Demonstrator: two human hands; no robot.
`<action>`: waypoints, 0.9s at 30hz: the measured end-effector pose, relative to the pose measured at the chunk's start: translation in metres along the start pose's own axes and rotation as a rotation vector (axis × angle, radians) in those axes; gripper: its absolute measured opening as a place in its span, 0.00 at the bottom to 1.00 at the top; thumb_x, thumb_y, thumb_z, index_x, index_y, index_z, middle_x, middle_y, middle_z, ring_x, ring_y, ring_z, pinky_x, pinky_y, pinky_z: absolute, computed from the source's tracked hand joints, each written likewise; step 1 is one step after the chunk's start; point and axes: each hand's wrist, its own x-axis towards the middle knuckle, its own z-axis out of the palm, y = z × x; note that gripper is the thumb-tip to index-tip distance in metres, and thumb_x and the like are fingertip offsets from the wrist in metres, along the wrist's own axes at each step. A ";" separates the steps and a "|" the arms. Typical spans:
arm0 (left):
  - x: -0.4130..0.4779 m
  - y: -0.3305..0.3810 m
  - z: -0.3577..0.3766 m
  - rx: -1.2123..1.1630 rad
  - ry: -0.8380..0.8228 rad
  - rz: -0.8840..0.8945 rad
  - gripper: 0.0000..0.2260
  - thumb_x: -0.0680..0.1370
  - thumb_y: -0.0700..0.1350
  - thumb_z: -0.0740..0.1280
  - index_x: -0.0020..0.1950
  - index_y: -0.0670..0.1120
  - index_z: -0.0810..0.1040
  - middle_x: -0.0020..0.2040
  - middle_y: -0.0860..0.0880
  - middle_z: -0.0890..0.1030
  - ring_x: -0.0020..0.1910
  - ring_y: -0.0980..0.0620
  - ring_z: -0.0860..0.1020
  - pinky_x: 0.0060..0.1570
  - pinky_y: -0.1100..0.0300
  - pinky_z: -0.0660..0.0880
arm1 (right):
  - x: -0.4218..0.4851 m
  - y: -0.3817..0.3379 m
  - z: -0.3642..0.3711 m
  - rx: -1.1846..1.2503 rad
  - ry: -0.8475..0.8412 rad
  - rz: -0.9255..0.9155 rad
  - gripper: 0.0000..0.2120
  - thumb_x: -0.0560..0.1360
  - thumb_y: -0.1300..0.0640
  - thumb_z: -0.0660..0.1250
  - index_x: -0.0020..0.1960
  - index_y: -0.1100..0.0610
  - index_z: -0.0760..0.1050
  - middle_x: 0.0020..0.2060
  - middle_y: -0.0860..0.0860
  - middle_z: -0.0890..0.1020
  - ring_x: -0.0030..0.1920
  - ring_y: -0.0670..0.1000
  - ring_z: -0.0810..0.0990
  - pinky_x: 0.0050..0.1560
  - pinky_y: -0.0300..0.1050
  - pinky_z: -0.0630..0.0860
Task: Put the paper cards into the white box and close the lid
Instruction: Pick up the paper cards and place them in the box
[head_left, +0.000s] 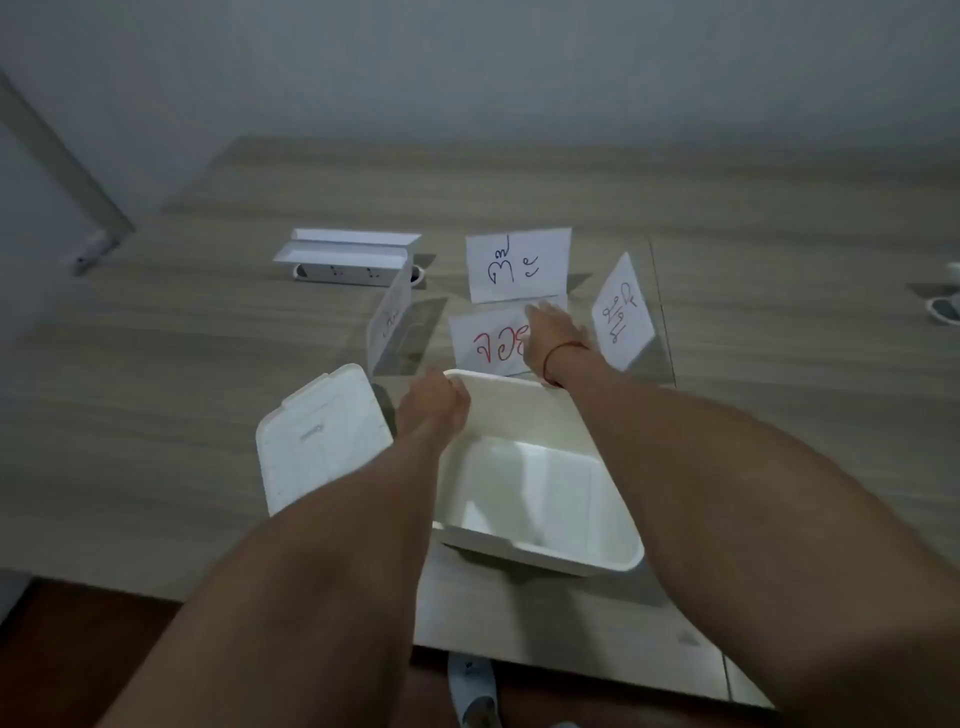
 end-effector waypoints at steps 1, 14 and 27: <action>0.001 0.002 -0.002 0.010 -0.012 -0.007 0.19 0.80 0.49 0.52 0.63 0.40 0.74 0.59 0.40 0.79 0.57 0.40 0.78 0.52 0.51 0.74 | 0.006 -0.003 -0.001 -0.026 -0.020 -0.002 0.24 0.77 0.64 0.60 0.73 0.57 0.62 0.76 0.54 0.60 0.76 0.55 0.58 0.73 0.57 0.59; 0.012 -0.006 0.004 -0.016 -0.021 -0.104 0.26 0.78 0.54 0.49 0.61 0.39 0.77 0.61 0.38 0.79 0.60 0.38 0.77 0.58 0.48 0.72 | 0.030 -0.005 0.021 -0.245 0.063 -0.044 0.15 0.77 0.64 0.59 0.61 0.55 0.76 0.61 0.56 0.78 0.63 0.57 0.75 0.65 0.51 0.66; 0.009 -0.010 0.000 -0.175 -0.085 -0.081 0.25 0.81 0.51 0.49 0.65 0.37 0.74 0.63 0.36 0.77 0.63 0.37 0.75 0.64 0.45 0.72 | -0.019 -0.019 -0.034 -0.021 0.303 -0.131 0.17 0.79 0.64 0.57 0.66 0.52 0.70 0.59 0.57 0.80 0.60 0.59 0.77 0.61 0.51 0.68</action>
